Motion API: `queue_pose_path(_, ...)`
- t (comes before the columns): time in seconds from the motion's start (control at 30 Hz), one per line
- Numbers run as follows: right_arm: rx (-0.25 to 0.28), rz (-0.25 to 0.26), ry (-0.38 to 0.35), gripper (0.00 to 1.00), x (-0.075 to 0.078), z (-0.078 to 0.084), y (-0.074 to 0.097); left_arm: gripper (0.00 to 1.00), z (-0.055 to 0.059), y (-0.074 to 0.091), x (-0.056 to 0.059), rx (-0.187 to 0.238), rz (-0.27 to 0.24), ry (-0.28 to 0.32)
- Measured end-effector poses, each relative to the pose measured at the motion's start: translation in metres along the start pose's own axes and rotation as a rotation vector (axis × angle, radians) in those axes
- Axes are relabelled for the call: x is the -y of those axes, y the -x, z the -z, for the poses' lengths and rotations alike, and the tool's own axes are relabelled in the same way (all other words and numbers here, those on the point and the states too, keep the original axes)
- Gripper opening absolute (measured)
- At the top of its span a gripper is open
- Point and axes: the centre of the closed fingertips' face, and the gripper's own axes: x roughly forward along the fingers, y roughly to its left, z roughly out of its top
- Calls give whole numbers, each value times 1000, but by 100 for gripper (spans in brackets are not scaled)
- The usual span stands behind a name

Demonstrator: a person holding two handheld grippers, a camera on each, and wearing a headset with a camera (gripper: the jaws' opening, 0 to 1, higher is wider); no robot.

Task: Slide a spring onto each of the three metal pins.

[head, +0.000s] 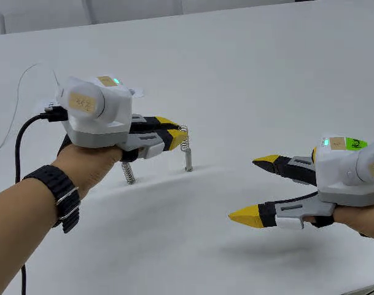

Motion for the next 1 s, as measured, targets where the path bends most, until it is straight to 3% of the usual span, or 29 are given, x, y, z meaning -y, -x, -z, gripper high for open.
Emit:
queue_pose_path(0.37,7,11,-10,78,5,2,4,9,7,-16,-7,-21,-17,16)
queue_pose_path(0.7,6,11,-18,77,7,4,5,9,16,-18,-11,-42,-28,26)
queue_pose_path(1.0,1,7,-24,76,7,6,4,9,17,-21,-10,-42,-26,30)
